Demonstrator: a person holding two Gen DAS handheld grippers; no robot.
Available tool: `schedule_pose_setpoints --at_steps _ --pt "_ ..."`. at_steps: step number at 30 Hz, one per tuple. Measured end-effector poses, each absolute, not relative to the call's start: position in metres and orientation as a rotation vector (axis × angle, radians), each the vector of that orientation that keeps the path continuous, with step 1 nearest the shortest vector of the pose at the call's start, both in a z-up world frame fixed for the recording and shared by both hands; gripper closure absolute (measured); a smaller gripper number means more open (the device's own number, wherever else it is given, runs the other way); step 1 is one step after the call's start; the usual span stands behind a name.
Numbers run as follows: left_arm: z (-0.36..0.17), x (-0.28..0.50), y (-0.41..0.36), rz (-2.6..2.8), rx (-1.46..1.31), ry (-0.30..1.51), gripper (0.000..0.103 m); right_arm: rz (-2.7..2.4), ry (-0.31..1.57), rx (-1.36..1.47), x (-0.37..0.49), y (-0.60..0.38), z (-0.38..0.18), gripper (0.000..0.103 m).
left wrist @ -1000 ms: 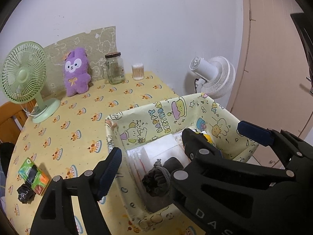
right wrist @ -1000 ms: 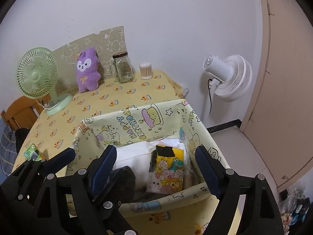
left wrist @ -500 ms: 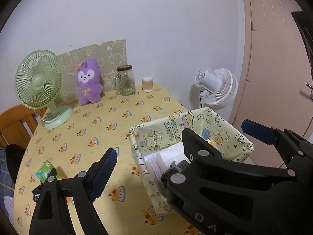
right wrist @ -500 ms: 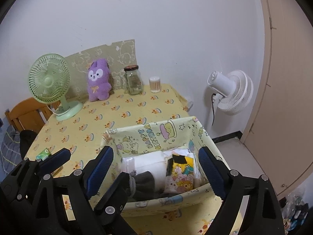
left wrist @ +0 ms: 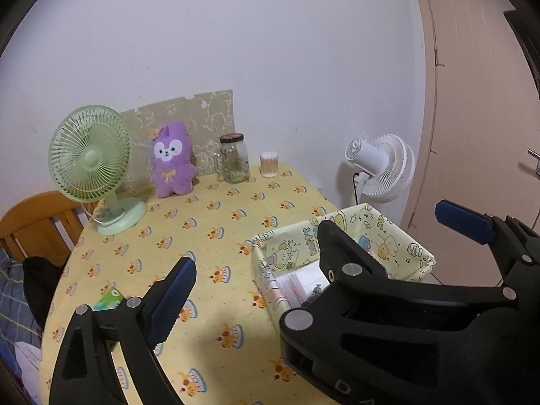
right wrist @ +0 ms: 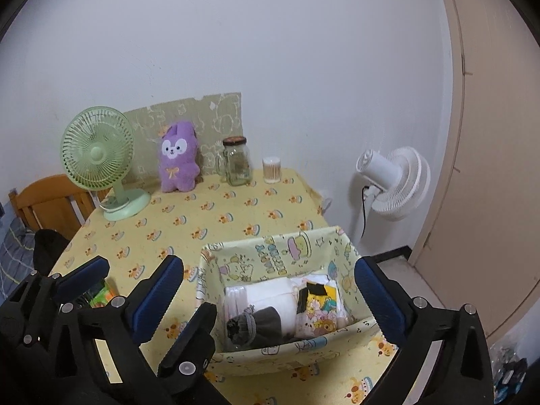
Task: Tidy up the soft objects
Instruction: 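Withdraw both grippers from the box toward the green tissue pack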
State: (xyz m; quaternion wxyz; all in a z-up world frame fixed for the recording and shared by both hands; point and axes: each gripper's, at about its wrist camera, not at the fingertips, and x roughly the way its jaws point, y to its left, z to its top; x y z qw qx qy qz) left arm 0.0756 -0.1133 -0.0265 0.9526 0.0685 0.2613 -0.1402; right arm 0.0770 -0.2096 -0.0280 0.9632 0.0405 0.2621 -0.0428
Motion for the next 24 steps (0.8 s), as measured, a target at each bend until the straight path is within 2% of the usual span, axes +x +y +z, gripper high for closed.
schedule_pose_setpoints --at_steps 24 --pt "-0.010 0.051 -0.051 -0.213 0.127 0.490 0.008 -0.012 0.477 0.046 0.058 -0.146 -0.006 0.000"
